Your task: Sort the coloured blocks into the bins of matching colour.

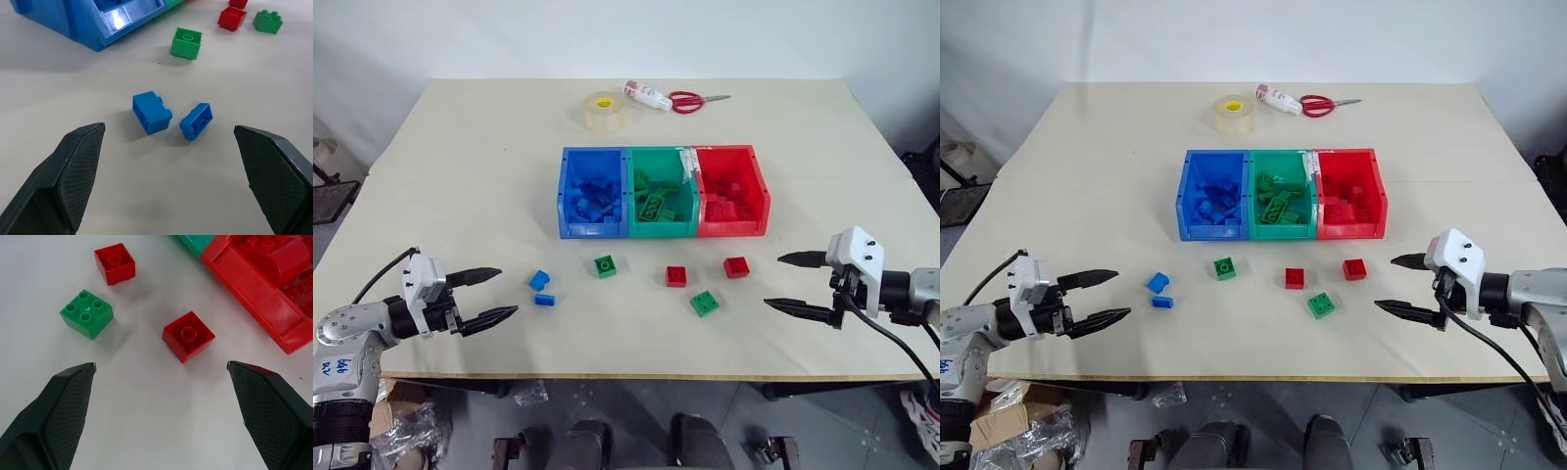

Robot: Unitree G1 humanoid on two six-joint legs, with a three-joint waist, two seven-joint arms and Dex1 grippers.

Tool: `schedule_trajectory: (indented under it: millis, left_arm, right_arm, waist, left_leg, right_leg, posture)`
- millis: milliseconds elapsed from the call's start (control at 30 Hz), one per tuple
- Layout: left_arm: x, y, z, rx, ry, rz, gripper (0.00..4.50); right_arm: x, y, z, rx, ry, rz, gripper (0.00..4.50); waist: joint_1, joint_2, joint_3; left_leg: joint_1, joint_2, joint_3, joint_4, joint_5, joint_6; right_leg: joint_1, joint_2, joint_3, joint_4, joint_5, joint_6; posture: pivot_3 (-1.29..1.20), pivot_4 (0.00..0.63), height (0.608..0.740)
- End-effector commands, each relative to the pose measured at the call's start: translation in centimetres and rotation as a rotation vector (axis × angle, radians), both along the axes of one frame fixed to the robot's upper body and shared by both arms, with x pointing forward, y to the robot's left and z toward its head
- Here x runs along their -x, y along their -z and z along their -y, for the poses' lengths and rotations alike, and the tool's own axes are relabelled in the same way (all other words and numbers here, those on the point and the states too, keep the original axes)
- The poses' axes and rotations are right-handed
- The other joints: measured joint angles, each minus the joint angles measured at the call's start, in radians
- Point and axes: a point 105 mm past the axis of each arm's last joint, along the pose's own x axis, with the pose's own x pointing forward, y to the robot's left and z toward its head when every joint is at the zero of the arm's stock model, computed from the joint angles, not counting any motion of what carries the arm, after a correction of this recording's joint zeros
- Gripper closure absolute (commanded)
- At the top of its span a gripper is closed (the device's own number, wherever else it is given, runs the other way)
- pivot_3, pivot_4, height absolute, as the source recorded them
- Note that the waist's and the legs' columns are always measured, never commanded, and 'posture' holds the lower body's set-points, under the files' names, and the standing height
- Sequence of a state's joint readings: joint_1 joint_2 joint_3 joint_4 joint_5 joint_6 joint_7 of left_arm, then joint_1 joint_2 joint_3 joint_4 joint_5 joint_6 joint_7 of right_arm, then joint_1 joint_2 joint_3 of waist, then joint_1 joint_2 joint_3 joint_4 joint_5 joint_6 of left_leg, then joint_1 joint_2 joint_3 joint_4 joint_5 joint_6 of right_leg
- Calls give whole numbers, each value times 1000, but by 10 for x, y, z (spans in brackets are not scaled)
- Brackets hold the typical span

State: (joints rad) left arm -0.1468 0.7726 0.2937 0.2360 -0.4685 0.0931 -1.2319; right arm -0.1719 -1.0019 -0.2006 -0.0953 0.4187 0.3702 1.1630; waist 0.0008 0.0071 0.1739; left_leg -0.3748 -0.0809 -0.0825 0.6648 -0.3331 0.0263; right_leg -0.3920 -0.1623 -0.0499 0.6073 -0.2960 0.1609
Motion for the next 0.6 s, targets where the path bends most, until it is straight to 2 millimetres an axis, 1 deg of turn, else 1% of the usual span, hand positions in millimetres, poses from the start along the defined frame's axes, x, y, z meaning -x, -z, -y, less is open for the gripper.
schedule_trajectory:
  millis: [33, 133, 267, 400, 500, 533, 600]
  left_arm:
    - [-3, -9, 5, -1, 12, 25, 8]
    - [-8, -8, 5, 10, -19, -3, 8]
    - [-6, -3, 9, -6, 10, -28, 8]
    - [-5, 1, 11, 7, 50, -60, 8]
    - [-4, 1, 10, 15, 72, -58, 8]
    - [-5, 0, 9, 19, 72, -55, 8]
    - [-6, 0, 9, 29, 77, -53, 8]
  right_arm:
    - [-1, -10, -9, -16, -24, 47, 0]
    - [-1, -5, -9, -9, 1, 15, 0]
    - [3, 0, 2, -10, 72, -60, 0]
    - [24, 2, 33, 27, 166, -125, 0]
    - [39, 1, 44, 39, 195, -147, 0]
    - [46, 2, 48, 49, 206, -158, 0]
    - [56, 2, 52, 62, 217, -170, 0]
  waist:
    - [0, 0, 0]
    - [0, 0, 0]
    - [1, 0, 0]
    - [17, 0, 0]
    - [22, 0, 0]
    - [23, 0, 0]
    - [25, 0, 0]
  left_leg:
    - [0, 0, 0, 0, 0, 0]
    - [0, 0, 0, 0, 0, 0]
    - [0, 0, 0, 0, 0, 0]
    - [0, 0, 0, 0, 0, 0]
    - [0, 0, 1, 1, 0, 0]
    - [0, 0, 2, 1, 0, 0]
    - [0, 2, 4, 1, 0, 0]
  right_leg:
    - [0, 0, 0, 0, 0, 0]
    - [0, 0, 0, 0, 0, 0]
    - [0, 0, 0, 1, 0, 0]
    - [0, 0, 0, 1, 0, 0]
    - [0, 0, 0, 1, 0, 0]
    - [0, 0, 0, 0, 0, 0]
    - [0, 1, 0, 0, 0, 0]
  posture:
    - [0, 150, 740]
    - [0, 150, 740]
    - [0, 150, 740]
    - [0, 150, 740]
    - [0, 150, 740]
    - [0, 150, 740]
    - [0, 150, 740]
